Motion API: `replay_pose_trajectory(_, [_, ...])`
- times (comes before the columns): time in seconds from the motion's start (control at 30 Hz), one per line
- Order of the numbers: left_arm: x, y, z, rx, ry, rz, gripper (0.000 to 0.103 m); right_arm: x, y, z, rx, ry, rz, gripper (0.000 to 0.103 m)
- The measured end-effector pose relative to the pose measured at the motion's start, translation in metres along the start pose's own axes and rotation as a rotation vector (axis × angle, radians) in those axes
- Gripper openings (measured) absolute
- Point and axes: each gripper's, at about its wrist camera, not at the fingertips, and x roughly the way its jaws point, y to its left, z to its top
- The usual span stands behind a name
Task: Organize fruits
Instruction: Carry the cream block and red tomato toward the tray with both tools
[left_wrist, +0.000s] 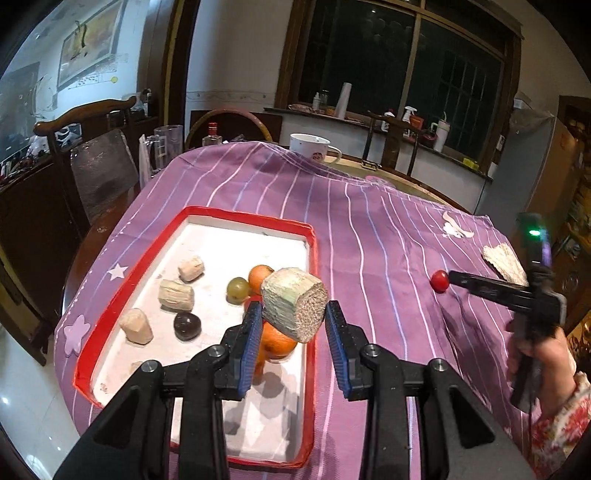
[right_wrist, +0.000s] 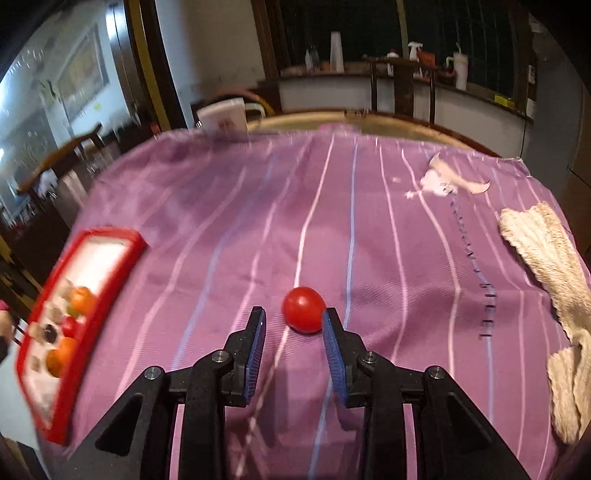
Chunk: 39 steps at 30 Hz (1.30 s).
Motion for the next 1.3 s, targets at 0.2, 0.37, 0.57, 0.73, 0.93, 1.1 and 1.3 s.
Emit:
replay_pose_trajectory(0.2, [0.007, -0.008, 0.0, 0.021, 0.014, -0.007, 0.034, 0.034, 0.0, 0.006, -0.004, 0.055, -0.017, 0.035])
replay_pose_trajectory(0.37, [0.012, -0.009, -0.001, 0.023, 0.024, -0.004, 0.034, 0.031, -0.003, -0.002, 0.015, 0.043, 0.03, 0.034])
replay_pose_trajectory(0.57, [0.011, -0.008, -0.001, 0.023, 0.025, 0.014, 0.034, 0.008, 0.006, -0.009, 0.03, 0.015, 0.093, 0.034])
replay_pose_trajectory(0.73, [0.003, -0.008, -0.001, 0.024, 0.01, 0.036, 0.034, -0.021, 0.038, -0.014, -0.029, -0.012, 0.175, 0.034])
replay_pose_trajectory(0.93, [-0.015, -0.009, -0.001, 0.043, -0.036, 0.083, 0.034, -0.053, 0.087, -0.022, -0.132, -0.043, 0.251, 0.034])
replay_pose_trajectory(1.1, [-0.029, -0.008, -0.001, 0.055, -0.076, 0.121, 0.034, -0.078, 0.115, -0.028, -0.187, -0.059, 0.311, 0.034])
replay_pose_trajectory(1.3, [-0.038, 0.0, -0.001, 0.046, -0.097, 0.142, 0.034, -0.095, 0.141, -0.033, -0.242, -0.076, 0.343, 0.034])
